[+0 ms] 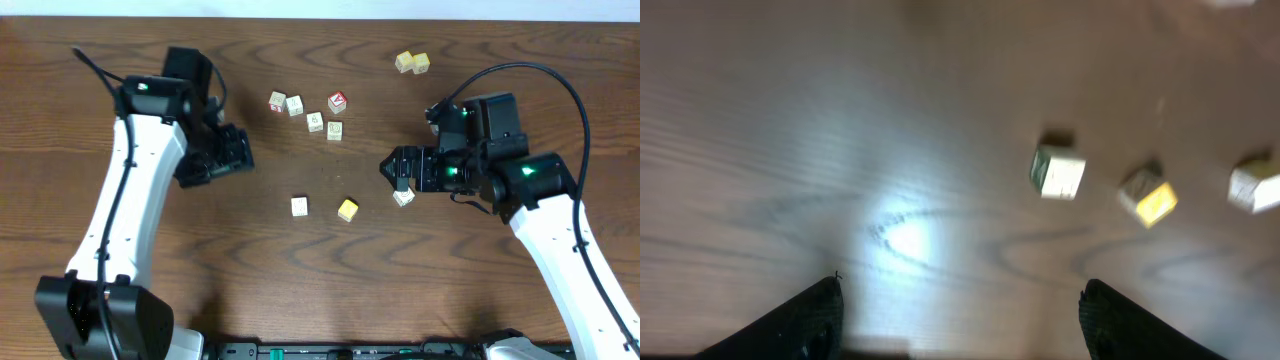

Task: Lift 3 blocks
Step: 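Raise both arms and move the right gripper toward the yellow K block, then lower the right gripper and close it on the yellow K block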

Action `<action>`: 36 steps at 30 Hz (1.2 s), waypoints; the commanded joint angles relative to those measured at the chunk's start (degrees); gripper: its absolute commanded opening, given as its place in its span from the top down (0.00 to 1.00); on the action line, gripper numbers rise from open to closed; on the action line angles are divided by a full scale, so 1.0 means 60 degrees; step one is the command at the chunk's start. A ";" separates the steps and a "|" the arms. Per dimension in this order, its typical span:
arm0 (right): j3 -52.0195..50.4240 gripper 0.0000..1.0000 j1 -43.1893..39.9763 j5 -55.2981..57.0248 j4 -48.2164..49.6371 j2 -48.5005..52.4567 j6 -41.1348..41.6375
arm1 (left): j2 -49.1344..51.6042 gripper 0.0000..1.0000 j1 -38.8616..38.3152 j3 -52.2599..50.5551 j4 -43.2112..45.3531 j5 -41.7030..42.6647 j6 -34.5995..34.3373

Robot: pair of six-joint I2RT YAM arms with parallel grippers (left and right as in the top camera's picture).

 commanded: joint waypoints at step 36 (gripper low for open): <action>0.0160 0.22 0.3289 0.2189 0.1038 0.4346 0.4499 | 0.0033 0.24 -0.0142 -0.2484 0.1953 -0.1716 -0.1213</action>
